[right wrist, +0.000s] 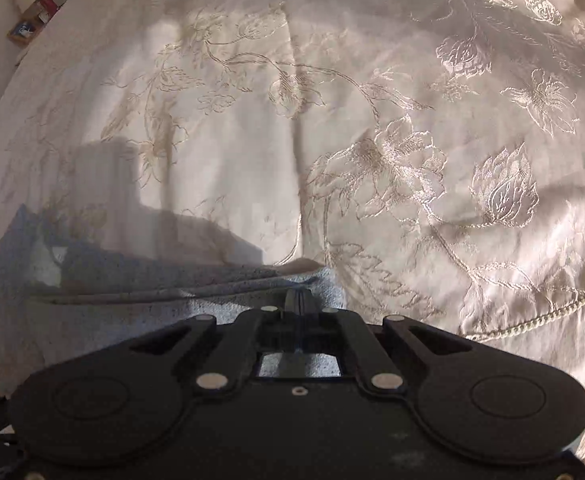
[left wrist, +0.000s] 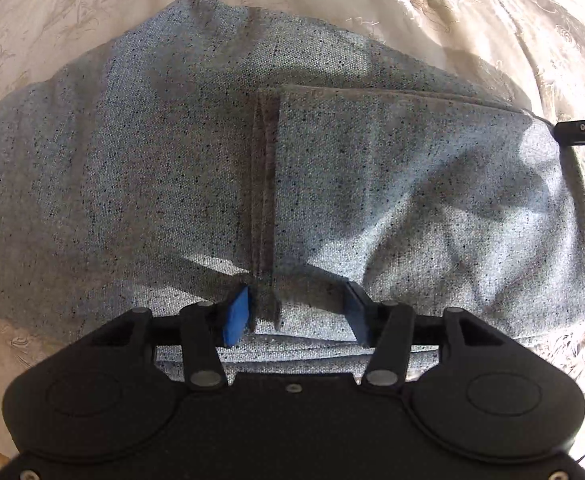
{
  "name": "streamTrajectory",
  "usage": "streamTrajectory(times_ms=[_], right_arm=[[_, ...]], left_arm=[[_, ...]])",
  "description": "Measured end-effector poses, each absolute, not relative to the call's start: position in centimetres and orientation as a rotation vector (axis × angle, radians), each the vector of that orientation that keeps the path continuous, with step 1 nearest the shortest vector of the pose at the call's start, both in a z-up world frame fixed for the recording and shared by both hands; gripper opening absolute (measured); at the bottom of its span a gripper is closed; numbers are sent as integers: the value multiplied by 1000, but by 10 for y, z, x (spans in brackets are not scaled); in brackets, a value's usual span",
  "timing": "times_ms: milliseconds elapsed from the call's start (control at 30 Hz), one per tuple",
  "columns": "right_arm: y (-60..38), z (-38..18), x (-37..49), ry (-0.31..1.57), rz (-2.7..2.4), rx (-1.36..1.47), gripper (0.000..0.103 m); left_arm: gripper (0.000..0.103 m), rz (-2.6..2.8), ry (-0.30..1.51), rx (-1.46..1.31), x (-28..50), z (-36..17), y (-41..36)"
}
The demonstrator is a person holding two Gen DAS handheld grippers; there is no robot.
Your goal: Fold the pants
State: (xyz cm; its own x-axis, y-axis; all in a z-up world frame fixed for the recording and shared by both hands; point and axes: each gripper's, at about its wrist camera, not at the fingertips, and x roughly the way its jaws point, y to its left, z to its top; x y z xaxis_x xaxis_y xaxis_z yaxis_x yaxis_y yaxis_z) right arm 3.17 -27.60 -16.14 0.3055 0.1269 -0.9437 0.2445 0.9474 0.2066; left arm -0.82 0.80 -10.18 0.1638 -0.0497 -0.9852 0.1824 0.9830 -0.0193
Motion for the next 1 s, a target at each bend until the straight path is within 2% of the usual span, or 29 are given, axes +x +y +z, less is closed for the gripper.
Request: streamTrajectory(times_ms=[133,300,667,1000], right_arm=[[-280,-158,39,1247,-87,301,1],[-279,-129,2,1184,-23,289,4],[-253,-152,-82,1308,13,288,5],[-209,-95,-74,1153,39,267,5]], left_arm=[[60,-145,1399,103,-10,-98,10],[60,-128,1396,109,-9,-105,5],[58,-112,1406,118,-37,-97,23],[57,-50,1325,81,-44,-61,120]])
